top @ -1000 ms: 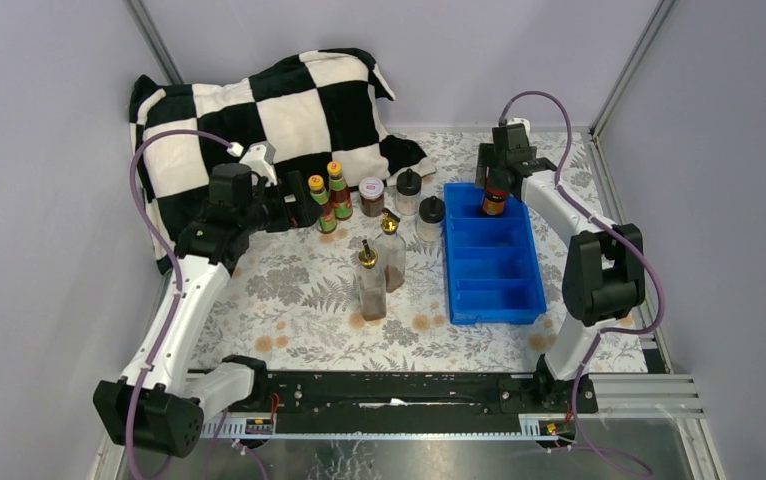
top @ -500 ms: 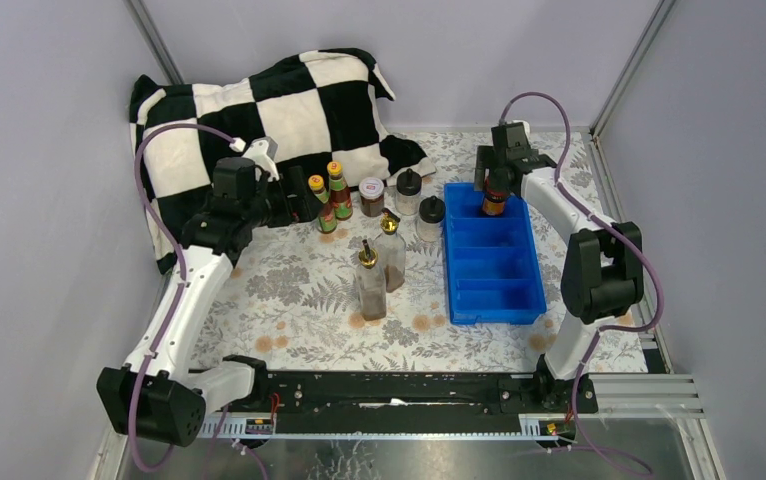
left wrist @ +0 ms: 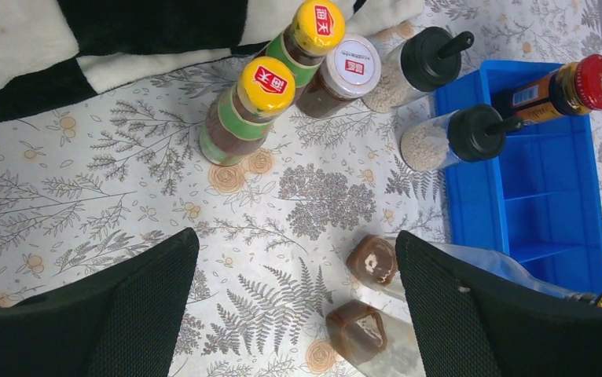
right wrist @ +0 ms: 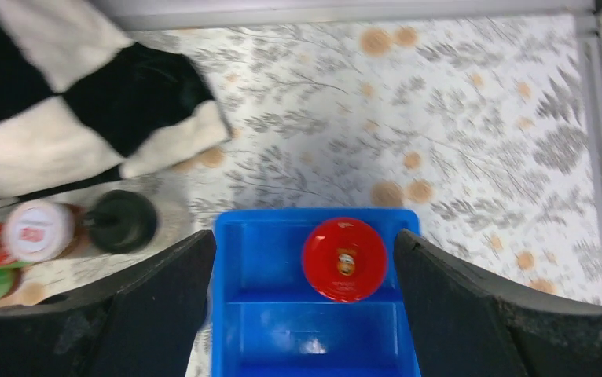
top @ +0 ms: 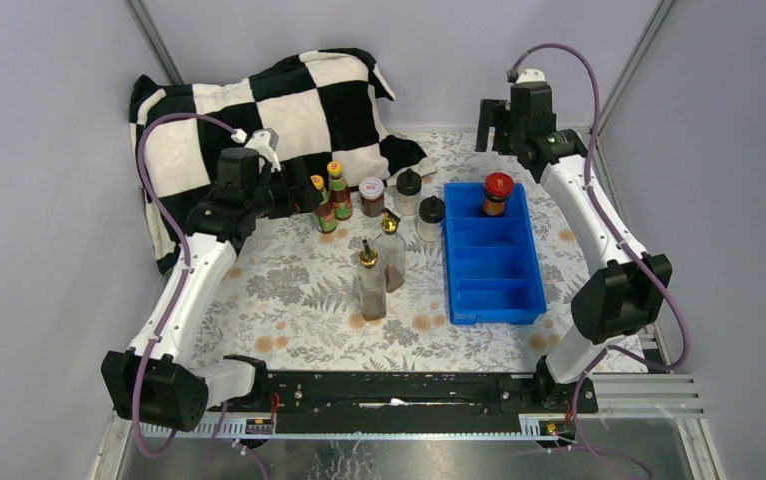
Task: Organize the condiment bottles
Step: Pick up the bottle from the center of the board.
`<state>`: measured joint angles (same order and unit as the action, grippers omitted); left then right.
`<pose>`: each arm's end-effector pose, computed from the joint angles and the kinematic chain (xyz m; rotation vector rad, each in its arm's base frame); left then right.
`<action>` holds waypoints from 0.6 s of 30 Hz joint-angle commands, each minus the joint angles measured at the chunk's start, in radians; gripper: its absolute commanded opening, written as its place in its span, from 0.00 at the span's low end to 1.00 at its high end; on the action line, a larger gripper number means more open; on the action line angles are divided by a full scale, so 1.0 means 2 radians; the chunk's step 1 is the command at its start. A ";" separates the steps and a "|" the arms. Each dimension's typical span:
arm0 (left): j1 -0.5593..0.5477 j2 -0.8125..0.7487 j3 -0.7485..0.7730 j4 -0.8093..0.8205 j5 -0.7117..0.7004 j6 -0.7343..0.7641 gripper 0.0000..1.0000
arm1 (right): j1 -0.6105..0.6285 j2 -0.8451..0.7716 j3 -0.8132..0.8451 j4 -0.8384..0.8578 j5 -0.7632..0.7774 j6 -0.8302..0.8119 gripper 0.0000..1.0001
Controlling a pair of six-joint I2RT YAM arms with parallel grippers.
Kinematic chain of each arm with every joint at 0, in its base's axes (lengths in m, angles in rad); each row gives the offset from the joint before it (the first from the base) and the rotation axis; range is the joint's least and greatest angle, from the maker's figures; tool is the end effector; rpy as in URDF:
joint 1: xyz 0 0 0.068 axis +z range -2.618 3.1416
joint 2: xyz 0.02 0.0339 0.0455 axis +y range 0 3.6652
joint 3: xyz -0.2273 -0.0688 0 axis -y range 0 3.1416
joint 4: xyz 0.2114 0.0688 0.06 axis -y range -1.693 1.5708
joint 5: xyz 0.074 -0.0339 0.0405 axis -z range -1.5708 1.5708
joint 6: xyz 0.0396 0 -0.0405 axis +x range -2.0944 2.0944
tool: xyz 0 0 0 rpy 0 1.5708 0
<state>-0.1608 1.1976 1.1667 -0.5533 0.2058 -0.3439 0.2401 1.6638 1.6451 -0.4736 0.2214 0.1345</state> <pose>0.2399 -0.0471 0.3164 -0.0789 2.1844 -0.5112 0.3448 0.0755 0.3426 0.0279 2.0499 0.0045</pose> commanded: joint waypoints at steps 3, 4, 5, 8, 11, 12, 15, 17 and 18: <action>0.003 0.010 0.021 0.012 -0.030 0.006 0.99 | 0.055 0.068 0.121 -0.039 -0.090 -0.060 0.91; 0.004 0.009 0.021 0.012 -0.033 0.006 0.99 | 0.063 0.088 0.140 -0.045 -0.102 -0.065 0.91; 0.004 0.008 0.022 0.011 -0.037 0.006 0.99 | 0.071 0.105 0.159 -0.050 -0.109 -0.065 0.91; 0.005 0.009 0.021 0.006 -0.052 0.008 0.99 | 0.077 0.150 0.206 -0.053 -0.167 -0.061 0.91; 0.013 0.009 0.015 0.006 -0.063 0.008 0.99 | 0.080 0.189 0.242 -0.054 -0.212 -0.058 0.91; 0.017 0.008 0.012 0.007 -0.066 0.006 0.99 | 0.082 0.200 0.254 -0.053 -0.227 -0.060 0.91; 0.040 0.002 -0.004 0.021 -0.053 -0.004 0.99 | 0.090 0.238 0.299 -0.068 -0.272 -0.077 0.91; 0.053 -0.001 -0.016 0.031 -0.049 -0.009 0.99 | 0.097 0.269 0.348 -0.098 -0.281 -0.099 0.91; 0.059 -0.001 -0.020 0.034 -0.048 -0.011 0.99 | 0.101 0.285 0.371 -0.113 -0.283 -0.112 0.91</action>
<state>-0.0845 1.2098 1.1664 -0.5446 0.1143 -0.3489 0.4107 2.1715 2.2101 -0.6113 -0.2283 0.0013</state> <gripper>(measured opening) 0.987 0.909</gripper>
